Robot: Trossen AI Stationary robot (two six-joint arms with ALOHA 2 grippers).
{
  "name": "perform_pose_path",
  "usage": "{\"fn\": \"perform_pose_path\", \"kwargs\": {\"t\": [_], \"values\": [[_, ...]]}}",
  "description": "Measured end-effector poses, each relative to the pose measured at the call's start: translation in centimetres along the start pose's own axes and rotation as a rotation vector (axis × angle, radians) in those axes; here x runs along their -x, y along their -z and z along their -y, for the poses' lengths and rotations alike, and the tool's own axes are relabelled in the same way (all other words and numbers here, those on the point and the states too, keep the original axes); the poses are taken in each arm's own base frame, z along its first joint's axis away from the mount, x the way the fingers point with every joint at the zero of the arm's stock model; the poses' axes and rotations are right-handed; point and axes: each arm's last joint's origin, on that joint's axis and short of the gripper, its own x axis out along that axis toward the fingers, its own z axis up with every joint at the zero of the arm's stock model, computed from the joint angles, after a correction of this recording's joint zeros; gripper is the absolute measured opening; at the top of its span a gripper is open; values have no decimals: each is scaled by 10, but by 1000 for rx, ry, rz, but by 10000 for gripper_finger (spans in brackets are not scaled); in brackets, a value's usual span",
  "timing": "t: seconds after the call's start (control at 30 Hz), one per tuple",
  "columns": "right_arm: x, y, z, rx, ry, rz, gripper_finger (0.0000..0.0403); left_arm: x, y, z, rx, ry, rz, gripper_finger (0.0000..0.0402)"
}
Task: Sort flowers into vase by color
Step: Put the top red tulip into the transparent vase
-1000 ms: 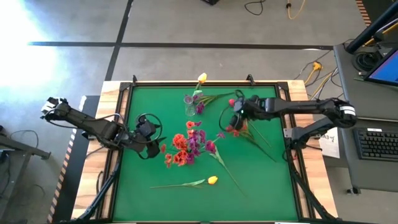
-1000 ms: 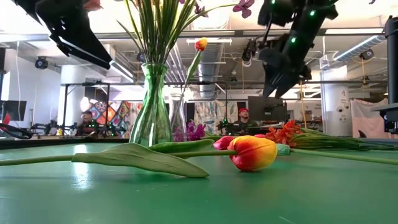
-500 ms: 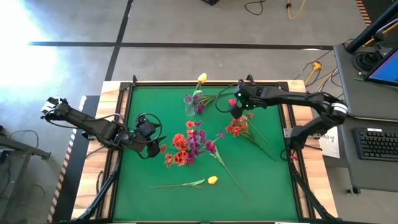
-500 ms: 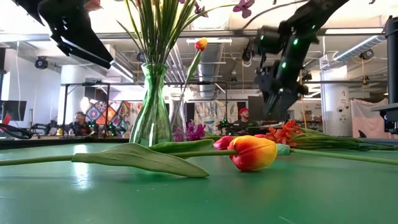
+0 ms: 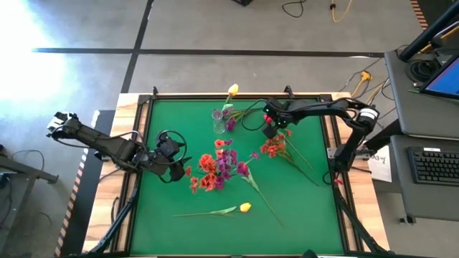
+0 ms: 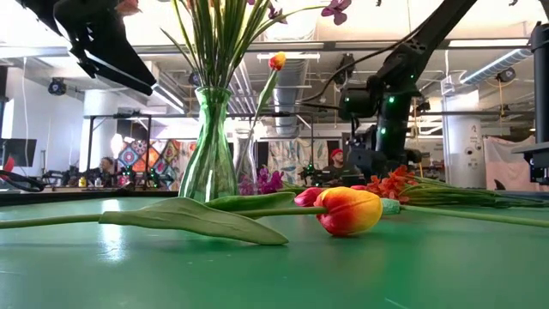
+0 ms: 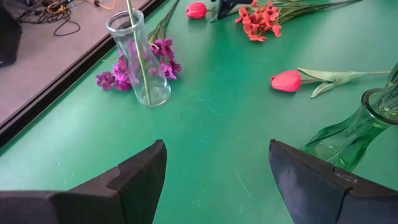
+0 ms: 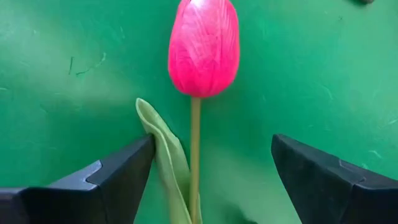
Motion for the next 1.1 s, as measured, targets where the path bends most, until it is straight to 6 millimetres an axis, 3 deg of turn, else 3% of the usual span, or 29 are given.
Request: {"fn": "perform_pose_path", "kwargs": {"t": [0.17,0.47,0.7,0.93,1.1], "values": [[1,-1,0,-1,-10,16,270,0,0,0,0,-1,0,268],[4,-3,-2,-4,-79,29,117,0,0,0,0,-1,0,268],[5,-3,-3,-8,-112,32,31,0,0,0,0,-1,0,268],[12,-5,-2,-15,-120,65,13,0,0,0,8,0,0,268],[38,-8,2,-24,-152,161,13,0,0,0,14,0,0,268]]}}
